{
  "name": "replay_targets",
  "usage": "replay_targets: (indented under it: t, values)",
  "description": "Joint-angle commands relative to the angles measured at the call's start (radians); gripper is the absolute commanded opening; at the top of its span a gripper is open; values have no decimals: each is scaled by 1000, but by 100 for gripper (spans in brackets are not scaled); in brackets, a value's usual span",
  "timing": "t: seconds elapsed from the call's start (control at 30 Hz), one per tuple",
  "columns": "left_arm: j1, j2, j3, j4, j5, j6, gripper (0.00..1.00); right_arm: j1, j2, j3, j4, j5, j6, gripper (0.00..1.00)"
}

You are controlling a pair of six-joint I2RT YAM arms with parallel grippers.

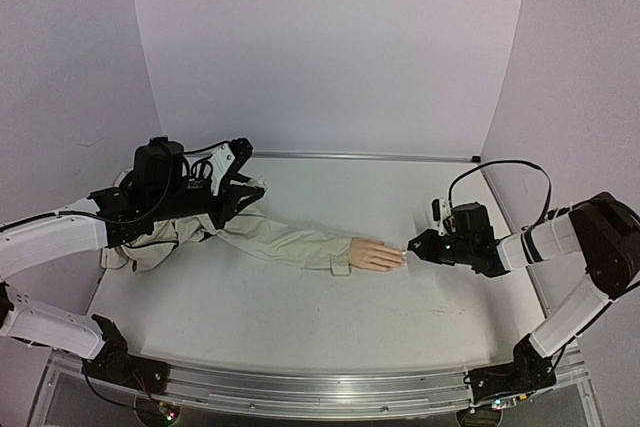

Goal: Paint the nails

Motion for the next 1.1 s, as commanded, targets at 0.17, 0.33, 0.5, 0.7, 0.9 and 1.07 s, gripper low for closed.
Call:
replay_targets:
  t: [0.17,0.33,0.5,0.7,0.9,1.07]
  values:
    - [6,-20,39,69,15,-6,0,7,7,34,-12,22,7,0]
    - [6,-20,40,69,14,-6,0,7,9,33,-17,35,12,0]
    - [5,-19,39,70,14,-6,0,7,5,33,-28,52,17,0]
    - [6,-21,39,69,14,-6,0,7,2,36,-47,71,22,0]
    - [6,-23,39,69,15,-6,0,7,-33,28,-67,87,25,0]
    - [6,-25,39,69,17,-8,0,7,-94,-3,-55,72,11,0]
